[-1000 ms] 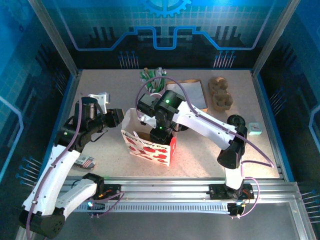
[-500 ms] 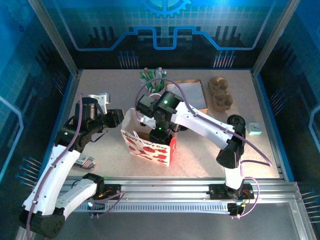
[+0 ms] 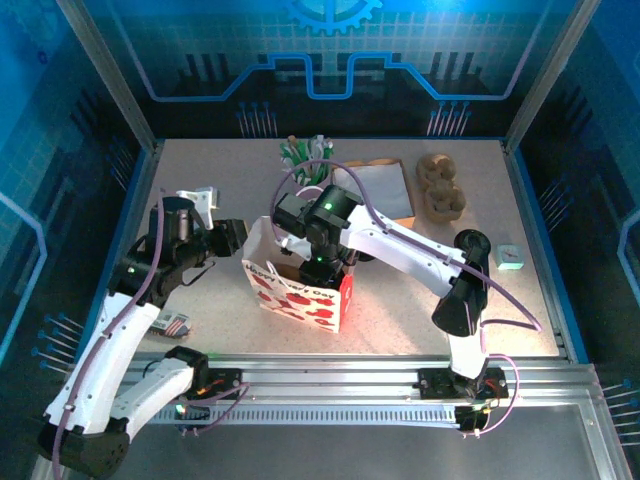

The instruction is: Pack the takeout coffee

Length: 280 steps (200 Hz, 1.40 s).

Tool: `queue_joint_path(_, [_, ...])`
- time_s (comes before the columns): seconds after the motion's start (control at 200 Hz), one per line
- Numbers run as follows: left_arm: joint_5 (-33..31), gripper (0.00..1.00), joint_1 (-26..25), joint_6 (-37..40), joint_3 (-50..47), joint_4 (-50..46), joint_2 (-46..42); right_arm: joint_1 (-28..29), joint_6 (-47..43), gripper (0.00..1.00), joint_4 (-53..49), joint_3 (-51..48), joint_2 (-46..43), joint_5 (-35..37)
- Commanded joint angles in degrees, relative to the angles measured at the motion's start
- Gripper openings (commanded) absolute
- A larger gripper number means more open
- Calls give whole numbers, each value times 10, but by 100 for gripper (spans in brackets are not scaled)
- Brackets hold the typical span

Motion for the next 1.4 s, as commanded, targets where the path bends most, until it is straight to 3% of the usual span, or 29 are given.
queue_joint_path(0.0, [-10,38,3,16,-7,10,-6,-10,-6,41,2,-10,-2,-13])
queue_joint_path(1.396, [-12,38,3,21,-14,13,-5,-28,-5,40,45,-53,-7,-19])
